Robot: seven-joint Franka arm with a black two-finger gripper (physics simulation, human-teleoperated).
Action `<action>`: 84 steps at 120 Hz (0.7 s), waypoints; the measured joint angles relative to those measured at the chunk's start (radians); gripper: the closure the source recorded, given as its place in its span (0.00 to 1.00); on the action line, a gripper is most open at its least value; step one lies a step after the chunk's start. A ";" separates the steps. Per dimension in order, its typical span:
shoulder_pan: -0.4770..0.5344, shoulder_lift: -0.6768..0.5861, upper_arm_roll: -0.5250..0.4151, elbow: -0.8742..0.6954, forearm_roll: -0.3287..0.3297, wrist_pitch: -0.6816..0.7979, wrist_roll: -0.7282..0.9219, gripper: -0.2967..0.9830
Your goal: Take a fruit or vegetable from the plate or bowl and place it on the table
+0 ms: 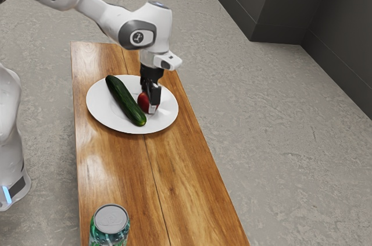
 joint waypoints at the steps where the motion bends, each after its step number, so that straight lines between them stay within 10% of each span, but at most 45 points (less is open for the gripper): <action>1: 0.000 0.000 0.000 0.000 0.000 0.001 0.000 0.25; 26: 0.002 -0.010 0.001 0.012 0.014 0.045 -0.018 0.50; 84: -0.243 0.056 -0.197 0.127 -0.080 0.134 -0.165 0.51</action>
